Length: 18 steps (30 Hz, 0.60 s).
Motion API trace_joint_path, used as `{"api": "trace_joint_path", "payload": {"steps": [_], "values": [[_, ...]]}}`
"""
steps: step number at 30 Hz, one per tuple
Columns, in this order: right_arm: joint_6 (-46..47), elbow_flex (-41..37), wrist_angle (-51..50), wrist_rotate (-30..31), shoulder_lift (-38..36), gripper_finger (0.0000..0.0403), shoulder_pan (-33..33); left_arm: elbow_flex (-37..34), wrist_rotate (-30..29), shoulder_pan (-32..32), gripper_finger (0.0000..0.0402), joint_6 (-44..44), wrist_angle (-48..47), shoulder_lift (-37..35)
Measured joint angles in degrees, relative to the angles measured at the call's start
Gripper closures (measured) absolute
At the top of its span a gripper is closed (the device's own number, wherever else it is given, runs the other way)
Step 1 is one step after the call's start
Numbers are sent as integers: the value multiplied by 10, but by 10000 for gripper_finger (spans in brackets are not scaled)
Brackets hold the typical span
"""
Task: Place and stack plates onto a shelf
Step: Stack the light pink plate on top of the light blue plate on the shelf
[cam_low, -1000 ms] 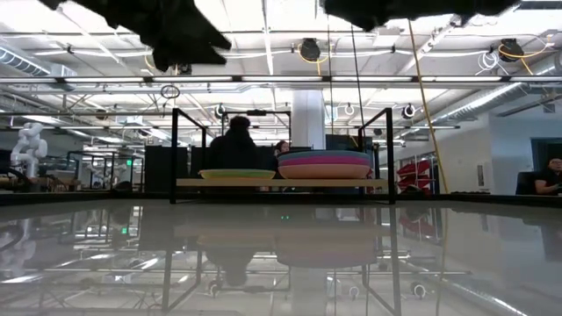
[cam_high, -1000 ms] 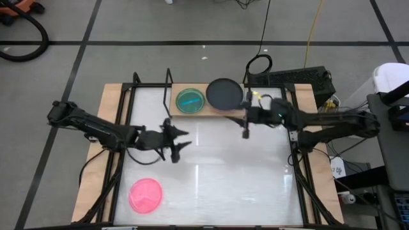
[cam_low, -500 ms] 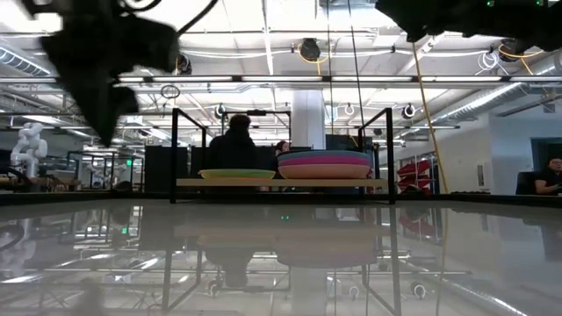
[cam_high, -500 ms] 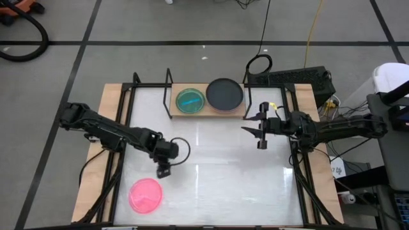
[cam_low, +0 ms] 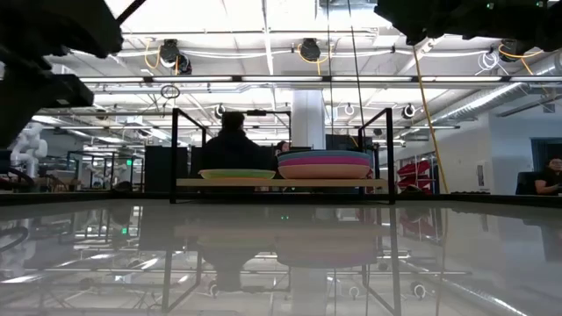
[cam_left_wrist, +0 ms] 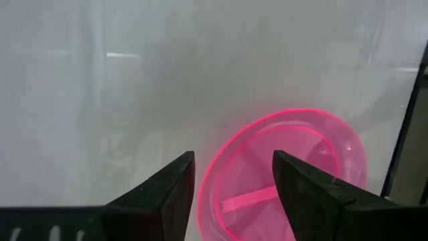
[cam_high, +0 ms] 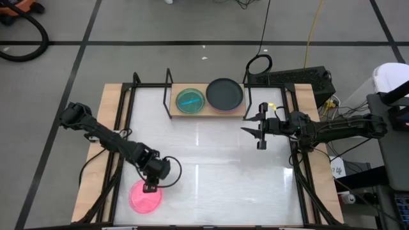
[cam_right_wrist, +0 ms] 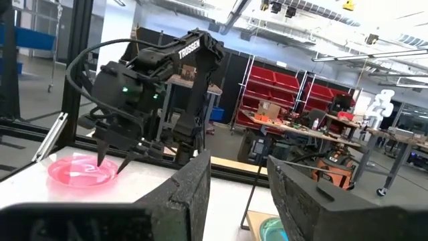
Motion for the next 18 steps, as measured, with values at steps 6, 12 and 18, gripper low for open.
{"api": "trace_joint_path", "payload": {"steps": [6,12,18], "values": [[-1,0,-1,0,0,273,0,0,-42,-24,197,-13,18,15],[12,0,-1,0,0,273,0,-44,-29,-25,197,-18,75,40],[12,0,-6,-2,0,273,0,-127,16,-27,197,-58,203,38]]}}
